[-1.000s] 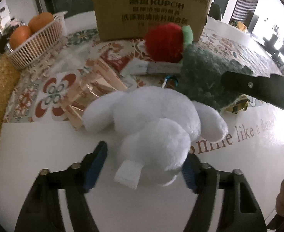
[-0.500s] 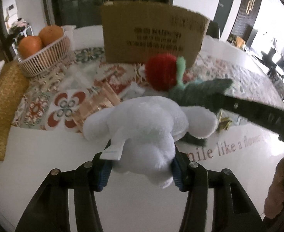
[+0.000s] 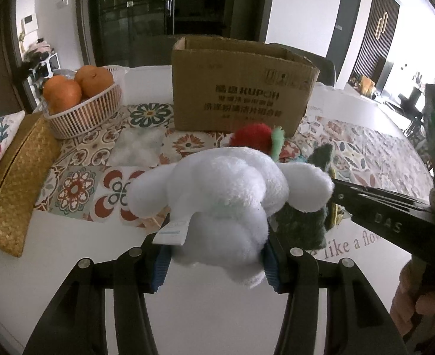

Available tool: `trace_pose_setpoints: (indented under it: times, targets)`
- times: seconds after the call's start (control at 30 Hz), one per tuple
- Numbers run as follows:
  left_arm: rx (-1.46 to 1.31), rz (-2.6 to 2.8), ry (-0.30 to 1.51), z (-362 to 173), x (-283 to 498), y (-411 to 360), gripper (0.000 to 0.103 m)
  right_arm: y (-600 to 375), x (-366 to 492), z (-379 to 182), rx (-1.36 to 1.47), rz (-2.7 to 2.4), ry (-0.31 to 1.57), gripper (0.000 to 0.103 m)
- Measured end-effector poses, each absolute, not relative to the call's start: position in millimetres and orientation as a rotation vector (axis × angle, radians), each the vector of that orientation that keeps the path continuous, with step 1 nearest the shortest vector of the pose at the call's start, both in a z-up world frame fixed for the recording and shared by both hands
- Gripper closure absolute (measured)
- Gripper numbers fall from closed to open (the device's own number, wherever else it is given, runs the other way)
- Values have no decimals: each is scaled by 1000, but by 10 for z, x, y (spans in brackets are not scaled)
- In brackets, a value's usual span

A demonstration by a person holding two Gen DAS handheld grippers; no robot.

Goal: Organize soft objects
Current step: 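Close the left tool on the white bunny while the right tool grasps the green pouch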

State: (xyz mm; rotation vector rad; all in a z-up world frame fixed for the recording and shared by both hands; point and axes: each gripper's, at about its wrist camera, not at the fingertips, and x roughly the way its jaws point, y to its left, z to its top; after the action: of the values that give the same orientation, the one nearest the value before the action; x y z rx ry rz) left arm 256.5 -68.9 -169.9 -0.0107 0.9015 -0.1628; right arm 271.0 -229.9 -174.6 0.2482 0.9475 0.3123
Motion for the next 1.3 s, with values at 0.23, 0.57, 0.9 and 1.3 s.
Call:
trace_pose_setpoints:
  times: [0.23, 0.57, 0.9, 1.3]
  targets:
    - [-16, -159, 914, -1755, 2517, -665, 51, -2221, 2791, -1948, 215, 312, 1019, 91]
    - [-14, -148, 891, -1695, 2540, -651, 51, -2190, 2855, -2076, 225, 299, 1064, 93]
    - [-35, -167, 810, -1283, 2607, -704, 51, -2243, 2661, -1571, 198, 295, 949, 93]
    - [-23, -188, 692, -816, 2795, -773, 51, -2264, 2631, -921, 168, 282, 785, 93]
